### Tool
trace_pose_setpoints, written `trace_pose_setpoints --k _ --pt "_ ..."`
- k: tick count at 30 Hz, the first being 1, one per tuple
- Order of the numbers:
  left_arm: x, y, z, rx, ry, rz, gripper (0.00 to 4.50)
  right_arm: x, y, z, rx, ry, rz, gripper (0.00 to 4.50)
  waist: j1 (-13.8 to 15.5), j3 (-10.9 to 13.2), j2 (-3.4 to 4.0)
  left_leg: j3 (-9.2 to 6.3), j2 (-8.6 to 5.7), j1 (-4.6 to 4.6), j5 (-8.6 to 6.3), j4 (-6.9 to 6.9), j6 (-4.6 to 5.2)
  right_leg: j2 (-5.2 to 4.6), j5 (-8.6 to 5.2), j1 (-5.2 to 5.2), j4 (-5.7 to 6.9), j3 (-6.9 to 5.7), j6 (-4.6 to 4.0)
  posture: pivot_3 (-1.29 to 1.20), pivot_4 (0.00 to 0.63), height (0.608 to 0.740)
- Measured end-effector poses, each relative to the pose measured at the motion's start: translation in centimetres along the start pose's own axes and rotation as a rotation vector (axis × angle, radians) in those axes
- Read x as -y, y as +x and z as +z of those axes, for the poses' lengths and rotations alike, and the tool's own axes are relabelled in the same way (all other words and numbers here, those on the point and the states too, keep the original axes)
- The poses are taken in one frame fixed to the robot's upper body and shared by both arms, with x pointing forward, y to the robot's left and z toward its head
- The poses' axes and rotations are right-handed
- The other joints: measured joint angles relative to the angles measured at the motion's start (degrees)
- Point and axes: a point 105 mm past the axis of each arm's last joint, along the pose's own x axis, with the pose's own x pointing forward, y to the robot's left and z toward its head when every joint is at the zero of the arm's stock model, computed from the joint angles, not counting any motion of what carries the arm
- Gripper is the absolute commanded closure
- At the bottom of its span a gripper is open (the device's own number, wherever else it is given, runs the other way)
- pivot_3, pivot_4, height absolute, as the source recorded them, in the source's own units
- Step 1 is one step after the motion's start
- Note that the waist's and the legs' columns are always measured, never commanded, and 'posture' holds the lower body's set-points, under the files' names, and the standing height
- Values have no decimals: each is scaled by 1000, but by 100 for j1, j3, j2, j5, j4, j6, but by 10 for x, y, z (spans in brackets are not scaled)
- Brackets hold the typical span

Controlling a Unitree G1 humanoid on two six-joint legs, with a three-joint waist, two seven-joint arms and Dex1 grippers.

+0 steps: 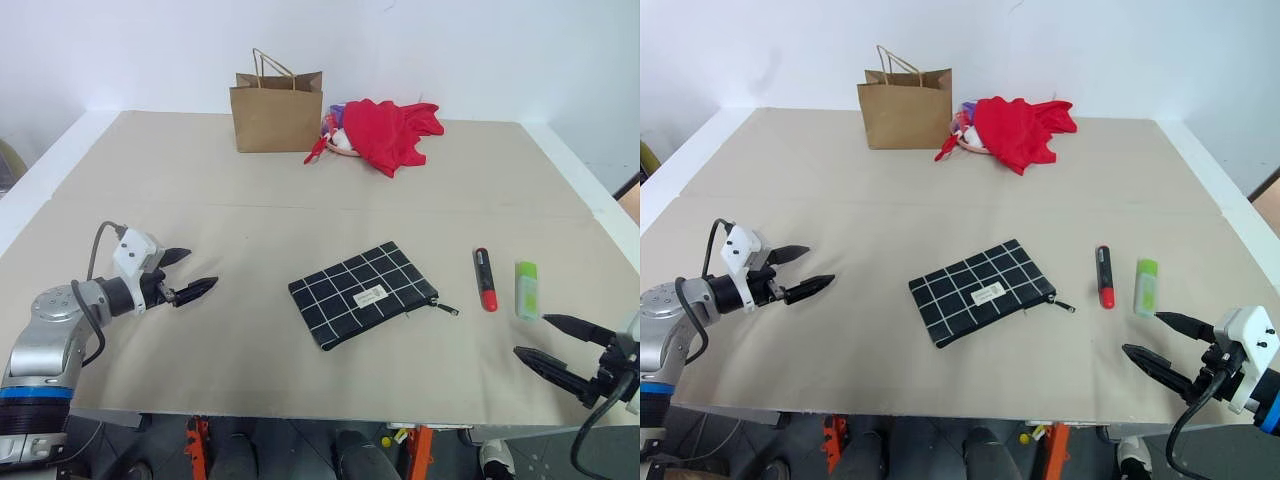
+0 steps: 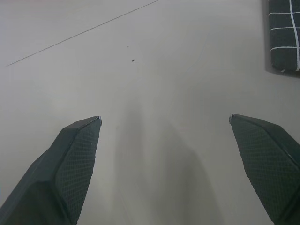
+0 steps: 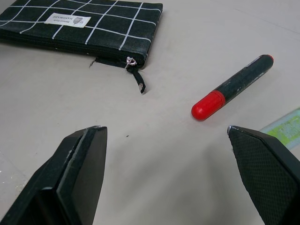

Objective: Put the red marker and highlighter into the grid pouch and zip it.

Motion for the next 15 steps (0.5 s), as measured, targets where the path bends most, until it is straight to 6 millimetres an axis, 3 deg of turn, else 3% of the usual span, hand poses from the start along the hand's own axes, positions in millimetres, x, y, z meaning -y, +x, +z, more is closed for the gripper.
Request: trace_pose_setpoints --k 15 --pt "4 -2 -2 -14 56 -74 0 -2 8 13 21 -19 21 86 1 0 1 -1 -1 -1 0 0 0 -1 0 1 0 -1 2 0 150 740"
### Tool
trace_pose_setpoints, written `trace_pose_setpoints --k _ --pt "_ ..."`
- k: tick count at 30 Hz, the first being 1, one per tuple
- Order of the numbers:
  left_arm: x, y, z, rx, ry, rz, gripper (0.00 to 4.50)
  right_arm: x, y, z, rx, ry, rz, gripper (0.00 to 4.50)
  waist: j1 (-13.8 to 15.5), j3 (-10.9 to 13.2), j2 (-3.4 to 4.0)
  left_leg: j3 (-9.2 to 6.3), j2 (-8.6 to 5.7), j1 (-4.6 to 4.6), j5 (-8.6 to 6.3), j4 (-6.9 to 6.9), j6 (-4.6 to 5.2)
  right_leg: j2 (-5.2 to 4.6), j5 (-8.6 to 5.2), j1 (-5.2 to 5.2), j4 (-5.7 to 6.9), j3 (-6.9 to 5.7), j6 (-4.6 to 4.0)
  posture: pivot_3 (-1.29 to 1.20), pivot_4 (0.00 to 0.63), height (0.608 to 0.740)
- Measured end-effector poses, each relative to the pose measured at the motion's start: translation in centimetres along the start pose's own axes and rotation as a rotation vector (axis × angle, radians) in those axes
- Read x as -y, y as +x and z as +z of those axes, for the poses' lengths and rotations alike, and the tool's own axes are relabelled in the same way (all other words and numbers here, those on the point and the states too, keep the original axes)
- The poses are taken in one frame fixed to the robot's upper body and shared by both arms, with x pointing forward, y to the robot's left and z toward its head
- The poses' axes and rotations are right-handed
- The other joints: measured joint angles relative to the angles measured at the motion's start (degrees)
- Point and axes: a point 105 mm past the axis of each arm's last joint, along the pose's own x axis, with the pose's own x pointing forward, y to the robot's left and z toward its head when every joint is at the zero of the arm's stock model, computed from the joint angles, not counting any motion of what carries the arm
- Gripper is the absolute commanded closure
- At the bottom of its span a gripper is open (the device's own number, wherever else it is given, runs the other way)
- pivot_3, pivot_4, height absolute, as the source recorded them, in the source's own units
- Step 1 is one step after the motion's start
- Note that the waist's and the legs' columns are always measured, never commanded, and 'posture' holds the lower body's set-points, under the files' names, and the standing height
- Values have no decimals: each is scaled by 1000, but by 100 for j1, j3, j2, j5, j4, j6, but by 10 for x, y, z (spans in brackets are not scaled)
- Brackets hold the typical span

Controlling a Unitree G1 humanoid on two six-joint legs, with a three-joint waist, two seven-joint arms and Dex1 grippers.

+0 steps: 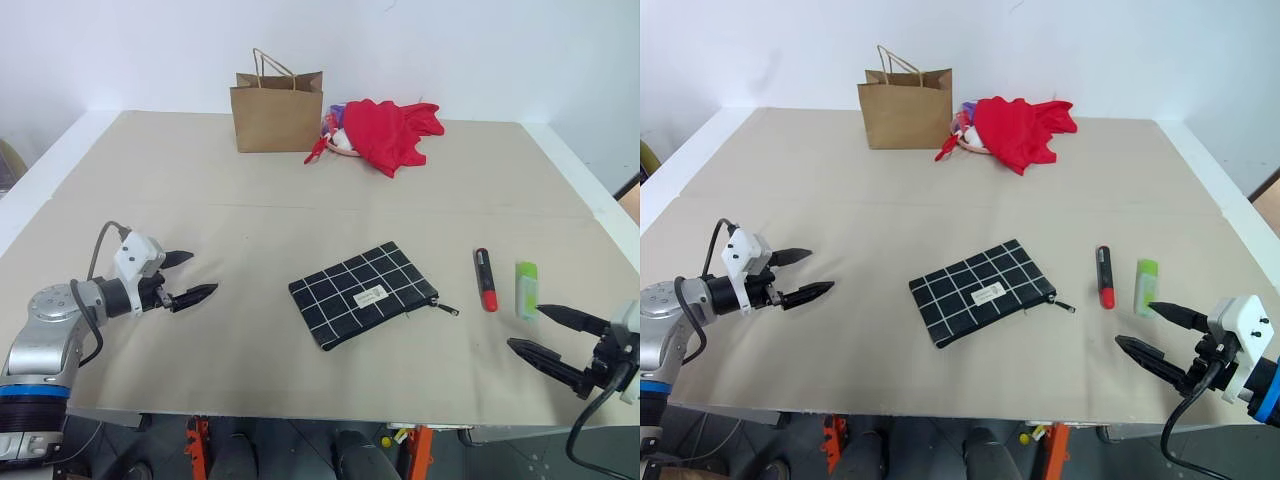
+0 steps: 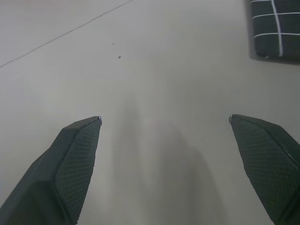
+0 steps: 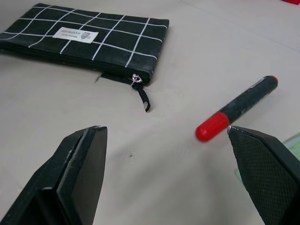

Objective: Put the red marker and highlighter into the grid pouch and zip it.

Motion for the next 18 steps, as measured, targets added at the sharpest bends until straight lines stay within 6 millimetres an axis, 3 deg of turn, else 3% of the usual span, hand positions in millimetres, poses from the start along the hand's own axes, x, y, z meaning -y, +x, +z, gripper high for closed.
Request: trace_pose_setpoints --k 5,8,9,11,12,14,17,18 --pt "4 2 0 -3 2 -31 0 1 5 3 4 14 -4 86 -4 0 0 0 0 1 0 0 0 0 1 0 0 0 0 0 150 740" --pt "14 8 3 -5 17 -83 0 3 19 15 55 44 -15 86 -17 0 1 0 0 2 1 5 0 0 7 1 0 1 -2 0 150 740" --pt "28 18 7 6 33 -146 0 3 39 33 141 76 -29 86 -21 0 2 0 1 4 4 9 2 0 15 5 1 0 1 0 150 740" --pt "38 26 9 23 38 -186 0 1 50 42 176 87 -25 86 -14 2 6 -1 -1 2 7 9 5 0 16 5 1 2 3 0 150 740" --pt "56 37 12 44 41 -254 0 -3 74 55 229 105 -16 86 -17 2 5 -1 1 3 8 10 5 1 19 5 1 0 1 0 150 740" --pt "67 43 15 61 47 -296 0 -9 87 59 239 113 5 86 -12 3 7 -2 0 1 8 10 6 1 30 5 2 1 23 0 150 740" --pt "99 54 21 86 85 -420 0 -22 126 74 285 106 29 86 -17 3 14 -3 -1 -1 8 5 6 2 28 1 2 2 27 0 150 740" --pt "113 59 24 104 100 -477 0 -28 137 76 287 91 47 312 -9 4 15 -5 -2 -3 8 2 6 2 27 1 2 0 26 0 150 740"
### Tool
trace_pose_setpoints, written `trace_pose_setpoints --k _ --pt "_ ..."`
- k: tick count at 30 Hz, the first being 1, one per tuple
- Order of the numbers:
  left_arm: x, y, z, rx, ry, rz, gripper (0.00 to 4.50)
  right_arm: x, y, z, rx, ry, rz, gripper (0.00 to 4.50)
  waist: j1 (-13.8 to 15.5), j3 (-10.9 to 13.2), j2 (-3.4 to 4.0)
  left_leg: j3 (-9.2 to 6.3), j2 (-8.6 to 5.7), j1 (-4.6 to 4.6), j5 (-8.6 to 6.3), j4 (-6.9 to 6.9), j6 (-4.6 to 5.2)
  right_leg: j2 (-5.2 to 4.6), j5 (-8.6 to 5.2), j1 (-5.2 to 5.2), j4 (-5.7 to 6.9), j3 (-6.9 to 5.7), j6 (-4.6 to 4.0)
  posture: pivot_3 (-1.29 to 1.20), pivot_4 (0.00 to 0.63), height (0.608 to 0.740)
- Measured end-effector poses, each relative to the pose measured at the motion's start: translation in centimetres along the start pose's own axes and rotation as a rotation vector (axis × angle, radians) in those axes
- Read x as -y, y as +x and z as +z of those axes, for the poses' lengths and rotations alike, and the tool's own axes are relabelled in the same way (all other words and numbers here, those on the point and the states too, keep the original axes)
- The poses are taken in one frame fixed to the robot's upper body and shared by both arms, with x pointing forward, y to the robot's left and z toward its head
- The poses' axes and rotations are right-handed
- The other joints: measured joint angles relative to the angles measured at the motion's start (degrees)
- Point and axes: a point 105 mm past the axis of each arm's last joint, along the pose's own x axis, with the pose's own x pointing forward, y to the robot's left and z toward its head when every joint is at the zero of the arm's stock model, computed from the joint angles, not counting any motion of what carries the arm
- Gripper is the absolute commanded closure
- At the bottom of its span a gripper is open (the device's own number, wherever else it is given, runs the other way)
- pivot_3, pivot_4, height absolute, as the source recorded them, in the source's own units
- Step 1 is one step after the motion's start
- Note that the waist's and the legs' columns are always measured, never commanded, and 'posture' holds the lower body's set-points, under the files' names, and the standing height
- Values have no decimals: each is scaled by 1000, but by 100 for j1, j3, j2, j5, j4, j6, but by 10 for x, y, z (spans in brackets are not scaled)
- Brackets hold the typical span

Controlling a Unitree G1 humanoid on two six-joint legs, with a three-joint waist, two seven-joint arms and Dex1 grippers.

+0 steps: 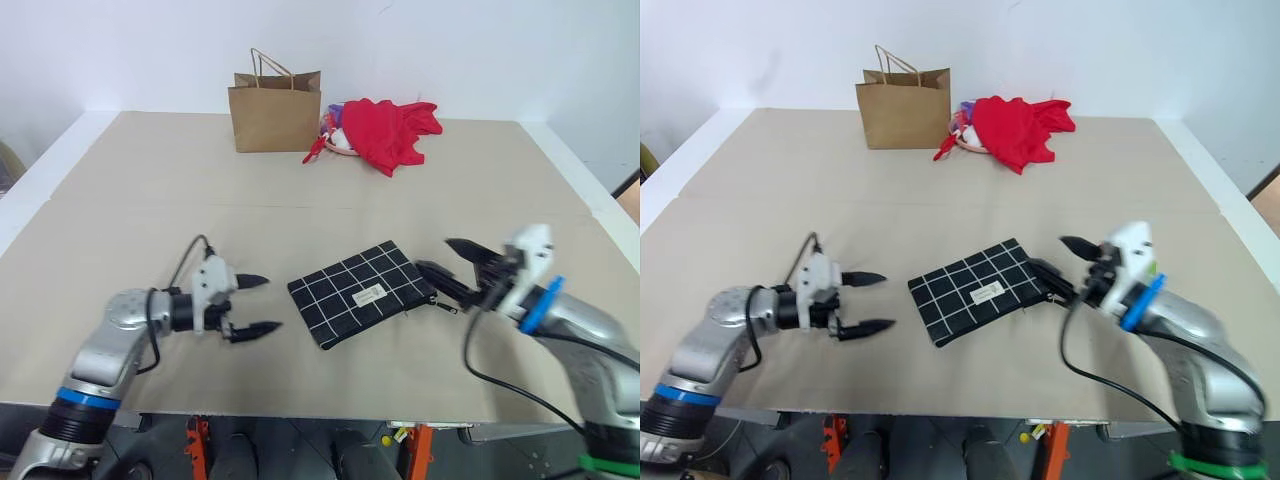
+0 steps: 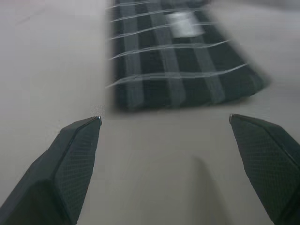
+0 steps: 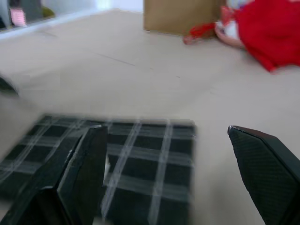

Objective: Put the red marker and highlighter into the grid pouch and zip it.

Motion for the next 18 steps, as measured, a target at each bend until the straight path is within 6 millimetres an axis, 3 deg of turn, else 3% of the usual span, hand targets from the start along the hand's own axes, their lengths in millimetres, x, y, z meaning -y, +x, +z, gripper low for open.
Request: trace_pose_setpoints --k 1,2,6,9,10,11,18 --pt "8 7 1 5 12 -44 0 -3 8 -4 -10 -13 13 757 23 0 -1 -5 0 -1 -2 -3 3 0 -4 2 0 -7 -5 0 150 740" --pt "9 8 1 5 15 -54 0 -3 10 -6 -15 -14 13 879 34 0 0 -7 0 -2 -2 -3 3 0 -5 1 0 -9 -7 0 150 740" --pt "13 10 2 -8 53 -89 0 2 21 -23 -35 -13 -22 2713 47 0 0 -8 -3 -4 -4 -3 6 -2 -6 1 0 -11 -12 0 150 740" --pt "16 16 6 1 90 -123 0 -1 24 -43 -87 -36 -13 3789 44 1 1 -10 -2 -3 -5 -3 7 -1 -7 2 0 -13 -9 0 150 740" --pt "17 18 8 7 104 -136 0 -1 23 -52 -107 -38 -17 4387 46 1 1 -13 -2 -2 -5 -1 7 -1 -9 6 0 -16 -5 0 150 740" --pt "20 20 9 13 117 -155 0 -2 20 -64 -127 -30 -21 4452 44 0 1 -12 -3 -3 -5 1 7 -2 -10 6 0 -16 -5 0 150 740" --pt "28 27 10 12 230 -198 0 -5 17 -78 -128 -41 -46 4452 14 -2 -2 -14 -2 33 -4 8 8 -1 -8 44 0 -16 -4 0 150 740"
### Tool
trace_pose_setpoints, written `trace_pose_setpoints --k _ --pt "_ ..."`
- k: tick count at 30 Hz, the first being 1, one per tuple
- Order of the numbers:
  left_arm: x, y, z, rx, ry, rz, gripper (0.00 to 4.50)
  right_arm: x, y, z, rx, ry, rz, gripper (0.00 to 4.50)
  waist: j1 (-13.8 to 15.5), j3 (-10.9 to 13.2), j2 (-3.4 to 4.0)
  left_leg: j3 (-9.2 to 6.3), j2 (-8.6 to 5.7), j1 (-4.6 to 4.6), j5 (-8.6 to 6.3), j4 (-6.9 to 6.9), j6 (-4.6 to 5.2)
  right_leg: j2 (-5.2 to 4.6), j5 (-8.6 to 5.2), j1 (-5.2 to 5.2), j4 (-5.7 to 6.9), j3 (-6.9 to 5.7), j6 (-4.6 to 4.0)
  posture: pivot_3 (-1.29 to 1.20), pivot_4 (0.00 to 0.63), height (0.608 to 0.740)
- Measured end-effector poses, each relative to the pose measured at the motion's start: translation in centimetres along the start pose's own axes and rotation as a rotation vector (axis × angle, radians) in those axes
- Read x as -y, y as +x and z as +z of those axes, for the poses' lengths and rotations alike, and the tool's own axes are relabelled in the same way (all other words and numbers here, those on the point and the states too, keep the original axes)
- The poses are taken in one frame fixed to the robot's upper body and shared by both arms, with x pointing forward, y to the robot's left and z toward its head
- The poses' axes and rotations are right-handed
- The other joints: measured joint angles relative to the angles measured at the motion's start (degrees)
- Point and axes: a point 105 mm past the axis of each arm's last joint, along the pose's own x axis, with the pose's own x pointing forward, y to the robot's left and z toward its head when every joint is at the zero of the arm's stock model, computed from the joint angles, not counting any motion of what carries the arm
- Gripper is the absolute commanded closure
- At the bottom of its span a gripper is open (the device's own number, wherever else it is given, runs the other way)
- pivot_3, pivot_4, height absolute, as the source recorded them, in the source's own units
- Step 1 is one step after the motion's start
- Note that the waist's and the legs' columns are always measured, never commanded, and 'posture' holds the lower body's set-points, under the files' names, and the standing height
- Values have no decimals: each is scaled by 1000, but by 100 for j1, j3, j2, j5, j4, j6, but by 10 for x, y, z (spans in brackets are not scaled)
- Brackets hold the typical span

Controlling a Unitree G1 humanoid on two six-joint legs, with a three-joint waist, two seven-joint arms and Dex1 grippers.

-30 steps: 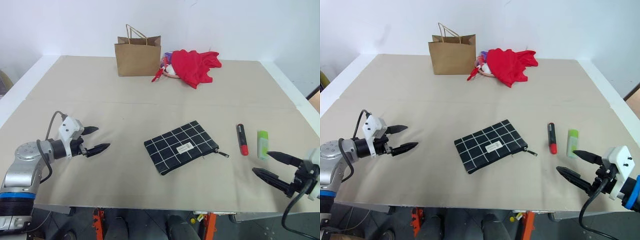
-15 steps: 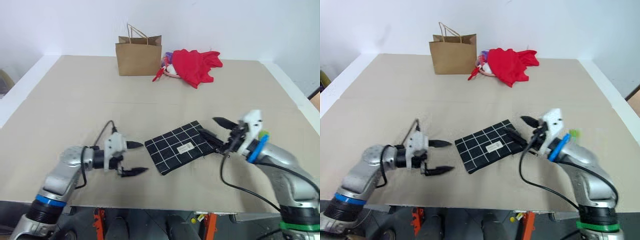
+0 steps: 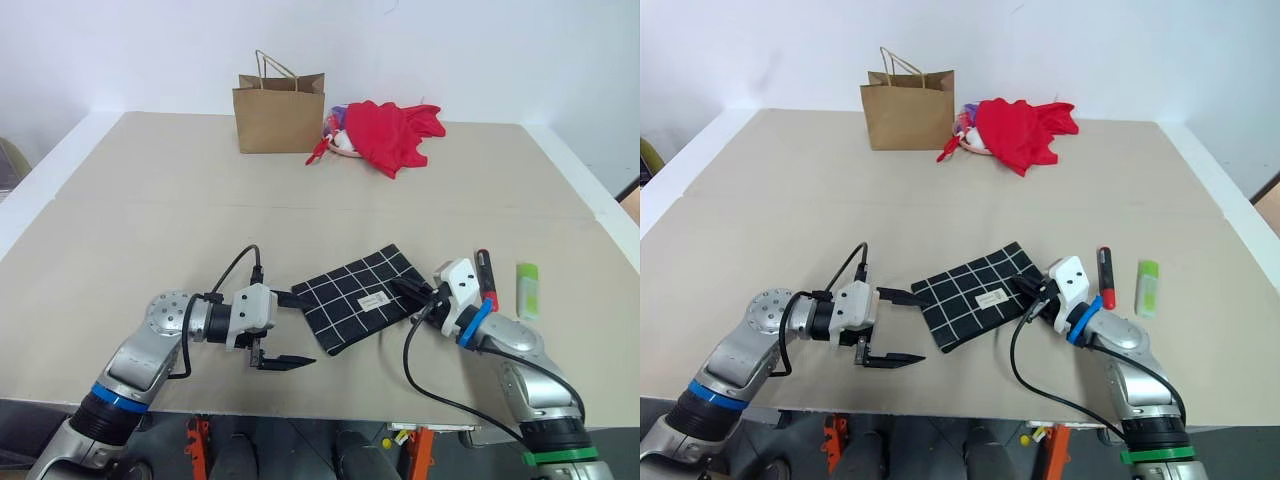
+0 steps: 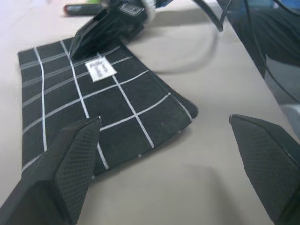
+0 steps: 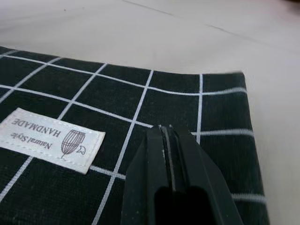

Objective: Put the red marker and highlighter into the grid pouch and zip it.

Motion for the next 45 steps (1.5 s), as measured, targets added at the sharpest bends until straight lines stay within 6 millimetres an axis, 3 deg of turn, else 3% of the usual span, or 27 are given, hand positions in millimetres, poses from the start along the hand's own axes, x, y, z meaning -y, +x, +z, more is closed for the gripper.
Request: trace_pose_setpoints --k 7,11,16,27,30,38,45 --pt "-10 3 -7 -48 185 47 0 -1 6 1 11 -1 -16 4452 -17 -1 -1 1 0 5 6 10 5 0 -2 6 0 2 -23 0 150 740" --pt "-15 23 -14 -54 246 56 0 -2 12 3 8 22 -20 4452 -40 -1 0 1 0 7 6 11 6 2 5 7 1 3 -15 0 150 740" --pt "-17 33 -15 -38 255 44 0 -4 15 3 -2 38 -35 4452 -47 -1 0 0 0 5 6 9 6 2 11 7 1 2 1 0 150 740" --pt "-12 29 -14 -50 207 -87 0 -5 15 4 -8 22 -44 4452 -65 -1 0 0 0 5 6 0 6 2 6 6 1 2 1 0 150 740" --pt "-10 29 -2 -10 141 -101 0 -5 15 4 -8 22 -44 4452 -68 -1 1 -1 0 4 6 -1 6 2 4 5 1 2 3 0 150 740" --pt "-16 41 2 -1 160 -99 0 -6 17 5 -6 22 -42 4452 -86 0 0 -1 -1 5 6 0 6 2 4 5 1 2 1 0 150 740" --pt "-12 43 -6 -39 181 -183 0 -8 18 6 -5 16 -34 4452 -134 0 0 -2 -1 4 6 -5 6 2 2 3 0 2 1 0 150 740"
